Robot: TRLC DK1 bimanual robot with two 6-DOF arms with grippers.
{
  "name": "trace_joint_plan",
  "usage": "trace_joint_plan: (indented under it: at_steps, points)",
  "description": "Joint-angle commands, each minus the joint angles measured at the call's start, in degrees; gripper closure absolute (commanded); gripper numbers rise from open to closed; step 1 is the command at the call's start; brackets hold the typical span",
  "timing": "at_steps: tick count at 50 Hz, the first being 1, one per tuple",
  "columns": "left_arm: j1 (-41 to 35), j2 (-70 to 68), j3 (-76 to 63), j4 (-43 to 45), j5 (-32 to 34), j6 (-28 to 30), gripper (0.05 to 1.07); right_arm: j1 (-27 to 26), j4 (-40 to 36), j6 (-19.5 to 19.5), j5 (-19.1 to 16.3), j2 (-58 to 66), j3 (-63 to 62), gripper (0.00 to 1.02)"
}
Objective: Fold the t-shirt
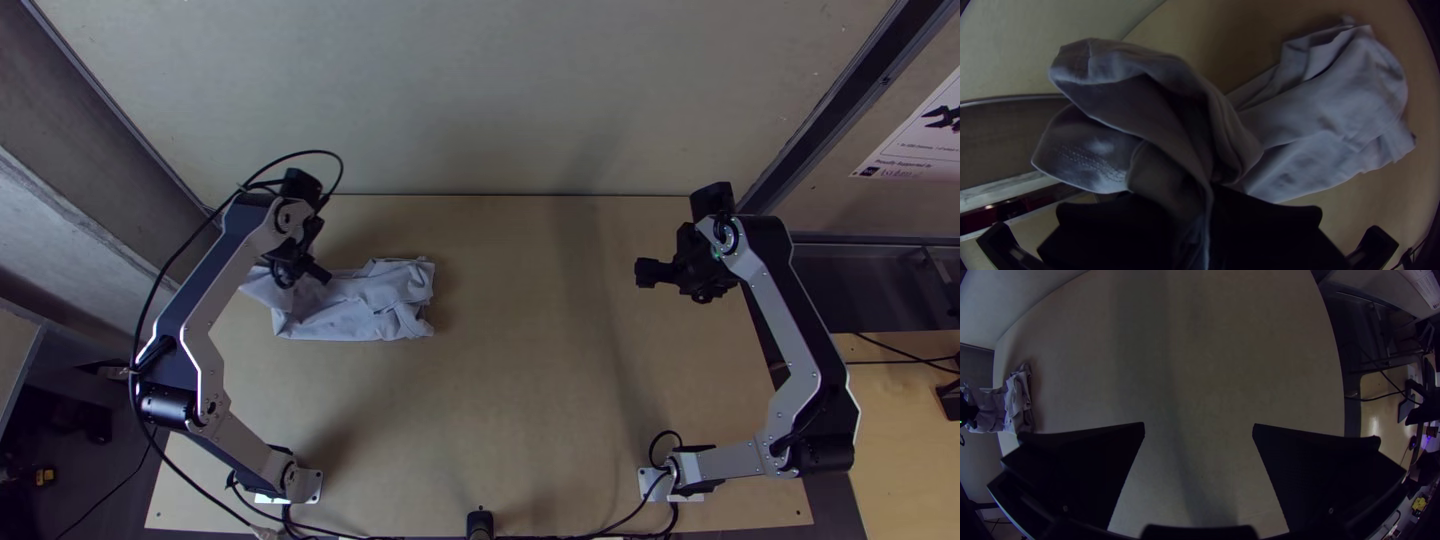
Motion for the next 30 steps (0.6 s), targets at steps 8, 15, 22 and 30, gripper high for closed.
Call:
trace_joint_plan:
  at_steps: [8, 15, 22, 30]
  points:
    - [-8.66, 8.01, 10.03, -10.17, 1.44, -11.4, 1.04, -1.71, 0.19, -0.57, 0.47, -3.35, -2.59, 0.03]
    - [-12.97, 10.83, 11.44, -10.79, 3.72, -14.48, 1.04, -2.85, 0.37, -1.28, 0.47, -4.14, -3.3, 0.03]
    - [-15.96, 13.11, 12.93, -10.79, 8.29, -16.24, 0.94, -3.99, 0.37, -2.15, 0.47, -5.1, -4.26, 0.03]
    - [-19.21, 17.16, 18.73, -11.76, 13.65, -20.98, 0.21, -4.69, 0.63, -3.21, 0.47, -6.16, -6.29, 0.03]
